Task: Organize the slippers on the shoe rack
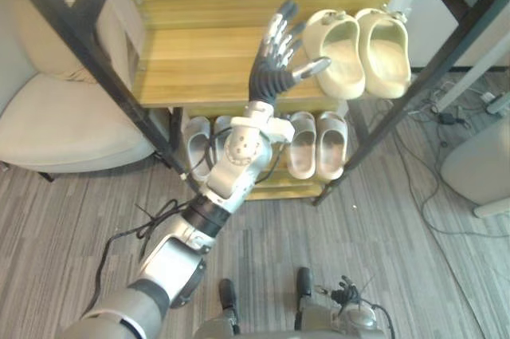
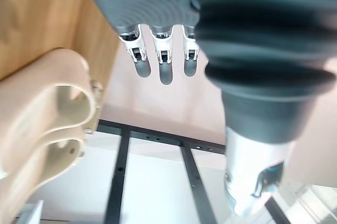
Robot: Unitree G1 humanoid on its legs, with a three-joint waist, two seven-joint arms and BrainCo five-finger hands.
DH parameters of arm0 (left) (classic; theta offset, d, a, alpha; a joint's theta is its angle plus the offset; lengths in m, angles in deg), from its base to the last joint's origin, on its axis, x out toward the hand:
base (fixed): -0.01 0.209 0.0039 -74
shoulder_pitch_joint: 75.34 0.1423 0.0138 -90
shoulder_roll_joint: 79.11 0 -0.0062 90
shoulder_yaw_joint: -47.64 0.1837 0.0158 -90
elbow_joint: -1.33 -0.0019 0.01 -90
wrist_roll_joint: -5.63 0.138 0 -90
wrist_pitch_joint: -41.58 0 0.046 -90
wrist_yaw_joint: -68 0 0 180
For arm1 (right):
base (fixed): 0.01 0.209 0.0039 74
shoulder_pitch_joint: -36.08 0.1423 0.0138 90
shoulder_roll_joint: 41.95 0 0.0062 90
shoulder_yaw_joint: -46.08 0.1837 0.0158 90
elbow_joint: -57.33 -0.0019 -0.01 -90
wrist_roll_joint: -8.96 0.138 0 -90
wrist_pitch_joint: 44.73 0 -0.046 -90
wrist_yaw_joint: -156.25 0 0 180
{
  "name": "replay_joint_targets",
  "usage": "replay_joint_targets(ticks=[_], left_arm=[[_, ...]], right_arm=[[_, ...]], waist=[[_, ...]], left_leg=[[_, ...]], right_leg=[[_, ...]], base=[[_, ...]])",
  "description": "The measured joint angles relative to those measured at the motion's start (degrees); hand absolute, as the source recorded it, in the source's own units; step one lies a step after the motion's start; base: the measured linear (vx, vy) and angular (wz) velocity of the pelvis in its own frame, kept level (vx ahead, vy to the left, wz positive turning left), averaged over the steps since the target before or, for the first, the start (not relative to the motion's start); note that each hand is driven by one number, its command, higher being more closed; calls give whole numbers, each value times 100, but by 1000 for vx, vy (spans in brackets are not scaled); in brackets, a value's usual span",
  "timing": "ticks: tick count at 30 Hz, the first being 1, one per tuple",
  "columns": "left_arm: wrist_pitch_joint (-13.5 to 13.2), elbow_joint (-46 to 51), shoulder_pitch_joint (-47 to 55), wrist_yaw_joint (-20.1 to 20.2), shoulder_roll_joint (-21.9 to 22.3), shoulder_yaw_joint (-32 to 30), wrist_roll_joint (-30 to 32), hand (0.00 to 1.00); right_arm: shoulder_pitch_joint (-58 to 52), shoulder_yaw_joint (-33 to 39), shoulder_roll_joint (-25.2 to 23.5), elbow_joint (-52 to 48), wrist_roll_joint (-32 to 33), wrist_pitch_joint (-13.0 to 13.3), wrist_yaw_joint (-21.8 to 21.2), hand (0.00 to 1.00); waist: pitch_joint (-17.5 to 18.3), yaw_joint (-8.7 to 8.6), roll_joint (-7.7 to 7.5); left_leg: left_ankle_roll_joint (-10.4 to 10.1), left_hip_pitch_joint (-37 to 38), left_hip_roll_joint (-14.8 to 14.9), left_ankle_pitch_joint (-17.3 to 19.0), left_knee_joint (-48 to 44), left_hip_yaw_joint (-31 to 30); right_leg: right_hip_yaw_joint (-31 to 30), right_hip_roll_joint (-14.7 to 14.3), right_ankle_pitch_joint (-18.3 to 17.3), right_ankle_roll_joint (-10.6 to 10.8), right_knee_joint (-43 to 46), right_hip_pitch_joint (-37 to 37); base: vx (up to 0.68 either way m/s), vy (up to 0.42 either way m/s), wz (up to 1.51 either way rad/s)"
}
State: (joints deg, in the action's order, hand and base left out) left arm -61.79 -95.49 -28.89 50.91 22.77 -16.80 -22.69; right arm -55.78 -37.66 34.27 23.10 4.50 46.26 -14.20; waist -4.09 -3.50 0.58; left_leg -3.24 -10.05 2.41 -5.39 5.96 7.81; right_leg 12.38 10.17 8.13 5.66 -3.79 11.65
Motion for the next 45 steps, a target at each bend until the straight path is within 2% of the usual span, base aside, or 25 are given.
replay_joint_targets(ticks=[4, 10, 15, 20, 22, 27, 29, 33, 39, 45], left_arm=[[2, 311, 459, 147, 97, 179, -16, 0], [81, 402, 1145, 414, 62, 319, -58, 0], [309, 386, 2427, 754, -164, 356, -91, 0], [508, 130, 3719, 1026, -401, 45, -94, 0], [584, -245, 4336, 1134, -425, -317, -60, 0], [746, -1171, 4987, 1337, -464, -804, 305, 0], [769, -1636, 5041, 1385, -449, -930, 471, 0], [795, -2727, 5036, 1382, -417, -1454, 982, 0], [805, -3855, 4920, 1337, -423, -2015, 1569, 0], [878, -4220, 4968, 1223, -382, -2126, 2052, 0]], right_arm=[[10, -40, 35, 47, -3, -32, -9, 0], [73, -252, 110, 210, -4, -59, -5, 0], [101, -424, 137, 260, -5, -98, 9, 0], [192, -620, 65, 263, -12, -101, 8, 0], [208, -686, 20, 263, -16, -98, 6, 0], [246, -707, 40, 264, -210, -92, 7, 0], [243, -708, 56, 270, -231, -88, 6, 0], [206, -704, 113, 401, -237, -33, -5, 0], [205, -444, 588, 400, -217, 70, -127, 0], [246, -418, 484, 400, -218, 73, -187, 0]], waist=[[53, 38, 79], [61, 117, 90], [92, 236, 139], [92, 361, 141], [91, 396, 138], [90, 526, 125], [76, 531, 105], [67, 545, -26], [58, 534, -48], [30, 543, -90]], left_leg=[[3, 12, -20, -41, -1, -242], [8, 21, -41, -88, -3, -489], [3, 134, -77, -100, -2, -707], [-68, 223, -75, -57, -2, -907], [-83, 227, -39, -53, -2, -1014], [-100, 239, -13, -42, -3, -1069], [-90, 286, -15, -46, -3, -1123], [-120, 408, -11, -17, -3, -1165], [-123, 422, -13, -14, -4, -1149], [-195, 530, 42, 96, -2, -1029]], right_leg=[[299, 36, -73, 20, -3, -180], [588, 55, -86, 31, -26, -365], [908, 53, -145, 13, -130, -688], [1113, 12, -253, 9, -154, -888], [1221, -12, -308, -1, -168, -963], [1283, -43, -340, 40, -167, -1001], [1368, -43, -350, 47, -164, -1083], [1403, -68, -420, 53, -169, -1210], [1390, -73, -429, 57, -148, -1228], [1247, -121, -534, 52, -164, -1272]], base=[[21, 21, 30], [24, 21, 26], [29, 16, 25], [19, 5, 22], [16, -12, 23], [34, -13, 7], [49, -12, 15], [41, -9, 5], [11, -1, -1], [-6, -4, -9]])
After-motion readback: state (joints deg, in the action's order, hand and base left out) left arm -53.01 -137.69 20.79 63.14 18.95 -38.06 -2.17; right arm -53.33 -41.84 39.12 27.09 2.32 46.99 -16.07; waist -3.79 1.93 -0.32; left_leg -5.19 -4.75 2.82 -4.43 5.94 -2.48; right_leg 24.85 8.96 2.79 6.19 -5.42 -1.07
